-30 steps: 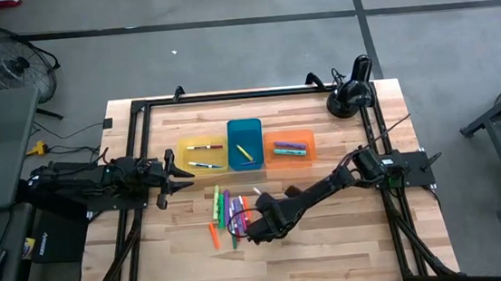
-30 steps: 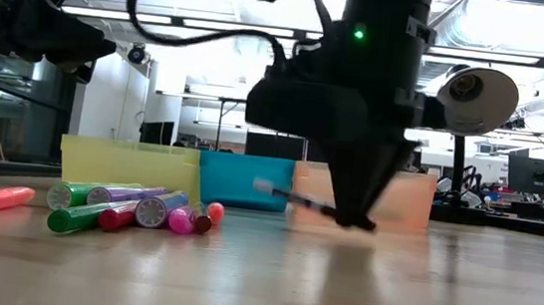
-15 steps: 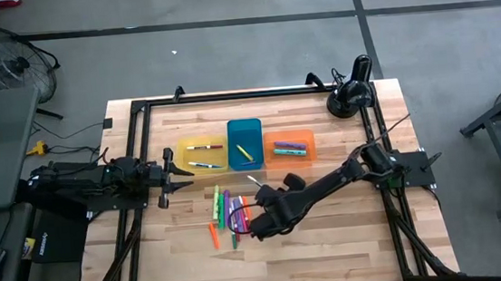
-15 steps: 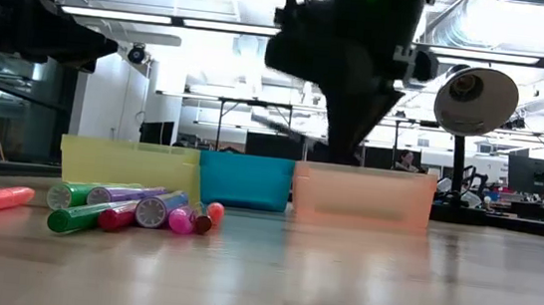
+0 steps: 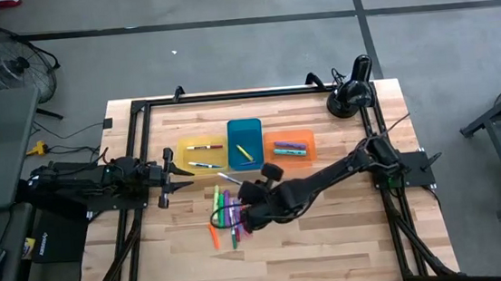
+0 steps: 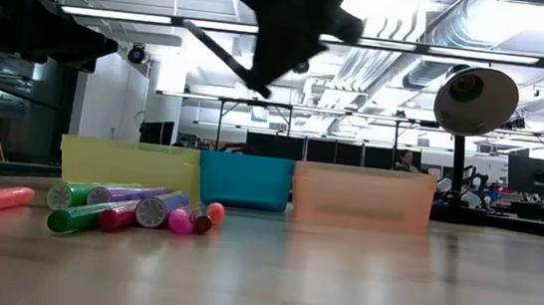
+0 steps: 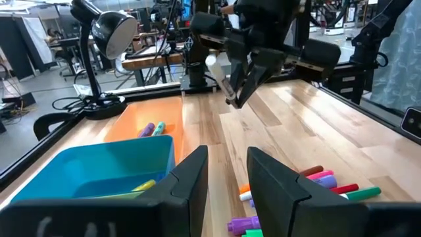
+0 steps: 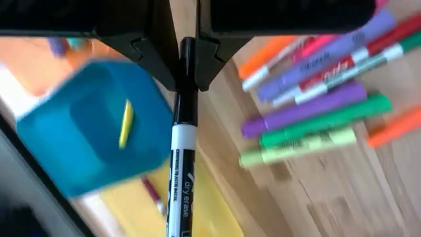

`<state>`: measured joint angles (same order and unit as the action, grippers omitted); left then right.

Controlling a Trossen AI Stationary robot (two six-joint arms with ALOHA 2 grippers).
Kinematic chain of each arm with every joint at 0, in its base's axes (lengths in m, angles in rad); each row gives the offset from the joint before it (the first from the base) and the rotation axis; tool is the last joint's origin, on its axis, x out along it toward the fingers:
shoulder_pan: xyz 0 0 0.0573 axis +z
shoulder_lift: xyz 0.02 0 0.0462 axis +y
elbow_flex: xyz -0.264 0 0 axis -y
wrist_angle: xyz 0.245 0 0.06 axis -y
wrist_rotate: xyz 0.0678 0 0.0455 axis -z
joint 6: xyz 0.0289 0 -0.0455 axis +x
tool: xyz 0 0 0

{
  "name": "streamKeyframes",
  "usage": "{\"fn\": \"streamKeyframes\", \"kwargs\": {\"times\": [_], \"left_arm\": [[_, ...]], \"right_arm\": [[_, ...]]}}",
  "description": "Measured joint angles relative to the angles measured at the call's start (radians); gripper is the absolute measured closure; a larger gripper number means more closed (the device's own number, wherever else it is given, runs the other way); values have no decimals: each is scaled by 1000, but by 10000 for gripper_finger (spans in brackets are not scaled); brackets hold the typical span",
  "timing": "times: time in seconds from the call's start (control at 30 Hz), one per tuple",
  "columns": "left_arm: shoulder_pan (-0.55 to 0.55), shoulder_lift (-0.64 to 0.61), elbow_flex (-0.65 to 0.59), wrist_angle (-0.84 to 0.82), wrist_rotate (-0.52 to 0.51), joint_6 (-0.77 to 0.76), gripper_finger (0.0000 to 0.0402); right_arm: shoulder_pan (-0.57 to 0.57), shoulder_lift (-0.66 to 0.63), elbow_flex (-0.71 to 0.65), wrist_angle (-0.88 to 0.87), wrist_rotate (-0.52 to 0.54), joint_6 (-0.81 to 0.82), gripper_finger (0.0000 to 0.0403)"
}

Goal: Pick & Place Markers
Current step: Put the black dry erase marker into the yellow bin

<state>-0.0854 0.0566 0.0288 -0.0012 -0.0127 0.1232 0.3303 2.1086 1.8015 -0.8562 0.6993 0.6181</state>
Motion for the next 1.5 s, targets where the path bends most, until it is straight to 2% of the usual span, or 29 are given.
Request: {"fn": "streamKeyframes", "kwargs": {"times": [0.37, 0.6, 0.87, 1.1, 1.5], "left_arm": [[0, 0, 1, 4, -22, 1, 298], [0, 1, 2, 38, -126, -56, 298], [0, 0, 3, 236, -129, -94, 298], [0, 0, 3, 292, -110, -99, 298], [0, 0, 3, 389, -65, -104, 298]], "right_arm": [[-60, 0, 0, 266, 30, -352, 383], [-87, 0, 0, 412, 19, -506, 383], [-113, -1, 0, 544, -42, -599, 383], [-137, -1, 0, 679, -126, -670, 383], [-194, -1, 0, 766, -259, -679, 383]]}}
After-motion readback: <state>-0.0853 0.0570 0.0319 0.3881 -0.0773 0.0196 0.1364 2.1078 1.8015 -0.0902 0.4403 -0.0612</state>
